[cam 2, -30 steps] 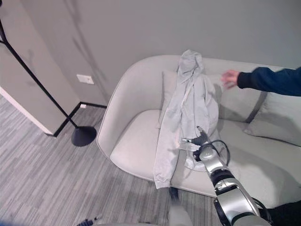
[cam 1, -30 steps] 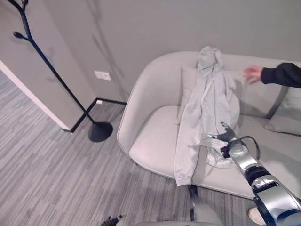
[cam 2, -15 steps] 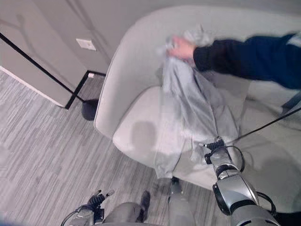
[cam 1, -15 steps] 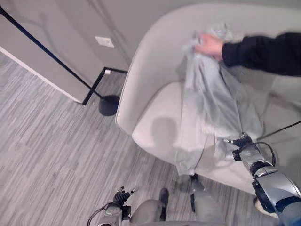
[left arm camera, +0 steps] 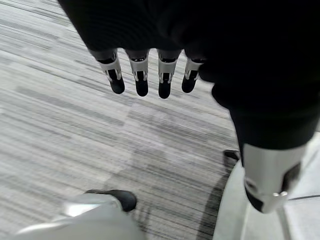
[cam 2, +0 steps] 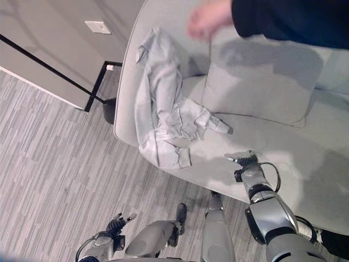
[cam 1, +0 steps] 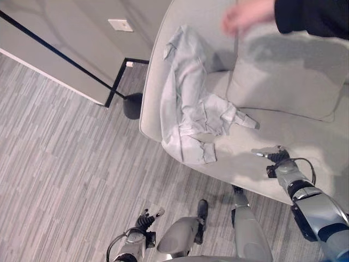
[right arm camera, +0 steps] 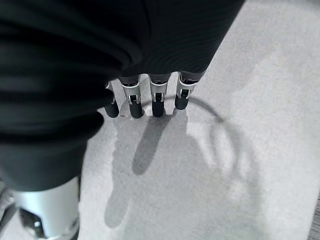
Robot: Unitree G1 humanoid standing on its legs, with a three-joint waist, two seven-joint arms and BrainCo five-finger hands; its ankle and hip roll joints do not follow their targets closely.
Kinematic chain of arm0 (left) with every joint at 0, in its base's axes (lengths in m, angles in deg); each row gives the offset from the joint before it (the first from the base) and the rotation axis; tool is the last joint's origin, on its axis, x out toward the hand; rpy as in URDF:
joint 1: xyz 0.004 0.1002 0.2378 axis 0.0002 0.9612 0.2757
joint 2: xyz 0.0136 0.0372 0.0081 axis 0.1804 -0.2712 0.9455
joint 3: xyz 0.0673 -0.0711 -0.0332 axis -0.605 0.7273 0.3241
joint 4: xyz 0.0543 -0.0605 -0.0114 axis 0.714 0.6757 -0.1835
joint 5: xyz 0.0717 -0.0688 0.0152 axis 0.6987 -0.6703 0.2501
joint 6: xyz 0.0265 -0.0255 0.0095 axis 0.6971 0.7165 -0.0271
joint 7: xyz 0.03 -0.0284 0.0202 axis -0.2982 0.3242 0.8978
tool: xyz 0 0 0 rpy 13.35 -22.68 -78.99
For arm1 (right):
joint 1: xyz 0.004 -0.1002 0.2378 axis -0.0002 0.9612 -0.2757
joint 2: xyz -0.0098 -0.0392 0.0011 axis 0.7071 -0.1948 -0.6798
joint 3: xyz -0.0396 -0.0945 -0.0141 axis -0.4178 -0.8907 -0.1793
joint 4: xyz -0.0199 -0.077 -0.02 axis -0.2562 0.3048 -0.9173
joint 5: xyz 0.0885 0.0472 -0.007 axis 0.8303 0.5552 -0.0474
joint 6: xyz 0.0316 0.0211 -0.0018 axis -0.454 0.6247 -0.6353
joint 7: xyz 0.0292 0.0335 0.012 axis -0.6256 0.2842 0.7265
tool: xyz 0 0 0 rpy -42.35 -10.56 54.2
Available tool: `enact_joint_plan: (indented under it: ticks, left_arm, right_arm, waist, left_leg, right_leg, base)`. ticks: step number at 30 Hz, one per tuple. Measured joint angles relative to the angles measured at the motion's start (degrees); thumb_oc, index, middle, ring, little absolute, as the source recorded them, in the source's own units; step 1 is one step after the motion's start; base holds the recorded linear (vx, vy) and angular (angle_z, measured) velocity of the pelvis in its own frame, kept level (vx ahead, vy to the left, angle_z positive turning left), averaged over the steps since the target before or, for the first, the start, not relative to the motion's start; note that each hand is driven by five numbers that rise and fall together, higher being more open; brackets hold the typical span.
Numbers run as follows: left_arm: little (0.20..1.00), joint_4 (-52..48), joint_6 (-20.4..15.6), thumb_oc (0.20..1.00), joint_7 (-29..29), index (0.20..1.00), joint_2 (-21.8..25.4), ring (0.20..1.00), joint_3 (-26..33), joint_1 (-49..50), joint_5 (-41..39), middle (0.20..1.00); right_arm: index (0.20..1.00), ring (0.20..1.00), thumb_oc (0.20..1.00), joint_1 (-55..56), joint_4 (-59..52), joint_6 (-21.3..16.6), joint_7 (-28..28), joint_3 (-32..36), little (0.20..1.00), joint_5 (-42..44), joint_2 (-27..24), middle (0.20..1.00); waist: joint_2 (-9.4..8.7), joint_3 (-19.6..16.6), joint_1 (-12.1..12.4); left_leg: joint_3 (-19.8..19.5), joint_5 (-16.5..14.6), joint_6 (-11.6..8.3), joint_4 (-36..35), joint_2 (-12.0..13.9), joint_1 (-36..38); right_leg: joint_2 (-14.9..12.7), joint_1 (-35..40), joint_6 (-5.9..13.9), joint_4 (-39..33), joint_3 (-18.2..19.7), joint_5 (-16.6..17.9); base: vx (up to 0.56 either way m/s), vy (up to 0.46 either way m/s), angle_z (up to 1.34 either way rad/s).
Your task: Hang the clothes on the sofa on the clothes rack.
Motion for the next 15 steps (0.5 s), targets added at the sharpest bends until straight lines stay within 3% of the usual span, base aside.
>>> enact_joint_plan:
  ticks: [2, 4, 5, 7, 9, 13, 15]
  left_arm:
    - [1.000, 0.7, 0.1, 1.000, 0.2, 1.000, 0.5, 1.000, 0.3, 0.2, 0.0, 1.000]
    - [1.000, 0.6, 0.2, 1.000, 0.2, 1.000, 0.7, 1.000, 0.4, -0.4, 0.0, 1.000]
    - [1.000, 0.8, 0.3, 1.000, 0.3, 1.000, 1.3, 1.000, 0.3, -0.3, 0.0, 1.000]
    - [1.000, 2.0, 0.6, 1.000, 0.2, 1.000, 2.4, 1.000, 0.1, -0.3, 0.0, 1.000]
    - [1.000, 3.5, 0.8, 1.000, 0.2, 1.000, 3.3, 1.000, -2.5, -0.9, 0.1, 1.000]
    - [1.000, 5.5, 1.1, 1.000, 0.1, 1.000, 4.0, 1.000, -4.1, -0.8, 0.3, 1.000]
    - [1.000, 5.3, 1.4, 1.000, 0.1, 1.000, 3.9, 1.000, -4.1, -0.7, 0.4, 1.000]
  right_arm:
    - [1.000, 1.000, 1.000, 2.8, -4.6, -1.7, 1.2, 0.1, 1.000, -1.1, 1.6, 1.000]
    - [1.000, 1.000, 1.000, 10.8, -18.8, -1.1, 3.0, 1.3, 1.000, -3.6, 2.1, 1.000]
    - [1.000, 1.000, 1.000, 14.1, -24.1, -2.6, 4.3, 1.2, 1.000, -5.4, 2.7, 1.000]
    - [1.000, 1.000, 1.000, 14.3, -21.9, -2.4, 5.3, 1.1, 1.000, -6.8, 4.1, 1.000]
    - [1.000, 1.000, 1.000, 15.9, -22.4, -2.1, 6.0, 1.1, 1.000, -9.4, 4.0, 1.000]
    - [1.000, 1.000, 1.000, 16.7, -21.7, -2.2, 6.8, 0.7, 1.000, -11.7, 4.7, 1.000]
    - [1.000, 1.000, 1.000, 17.1, -21.7, -2.2, 7.7, 0.5, 1.000, -12.2, 4.8, 1.000]
  waist:
    - [-1.15, -0.3, -0.9]
    - [-2.78, -0.6, -1.2]
    - [-4.28, -1.2, -1.3]
    - [-7.36, -3.5, -2.4]
    - [-9.30, -5.4, -2.6]
    - [-10.90, -7.8, -2.9]
    - [-10.08, -8.2, -3.1]
  left_leg:
    - [0.1, 0.0, -0.07, -0.7, 0.4, 1.3]
    - [-0.2, 0.1, -0.15, -0.9, 0.6, 2.6]
    - [-0.2, 0.1, -0.21, -0.9, 0.8, 3.0]
    - [0.0, 0.1, -0.25, -0.6, 0.7, 3.1]
    - [0.1, 0.1, -0.21, -0.5, 0.1, 3.4]
    - [1.6, 0.0, 0.05, 0.9, -0.4, 3.8]
    - [3.0, 0.2, 0.95, 2.2, -0.5, 4.0]
  right_leg:
    - [0.5, 0.8, -0.32, 0.0, 0.0, -0.3]
    - [0.8, 2.1, -0.80, 0.2, -0.4, -0.6]
    - [0.9, 2.6, -0.98, 0.1, -0.5, -0.9]
    - [1.0, 2.6, -0.94, 0.1, -0.4, -2.5]
    - [0.9, 2.7, -0.69, 0.0, -0.2, -2.0]
    - [0.2, 3.1, -0.22, 0.5, 0.2, -3.4]
    - [-0.2, 4.1, 3.07, 0.4, 0.3, -6.7]
  base:
    - [-0.03, -0.006, -0.05]
    - [-0.06, 0.009, 0.00]
    - [0.00, 0.000, 0.00]
    - [-0.10, 0.055, -0.04]
    - [-0.08, 0.053, -0.08]
    - [-0.14, 0.055, -0.17]
    - [-0.11, 0.015, -0.15]
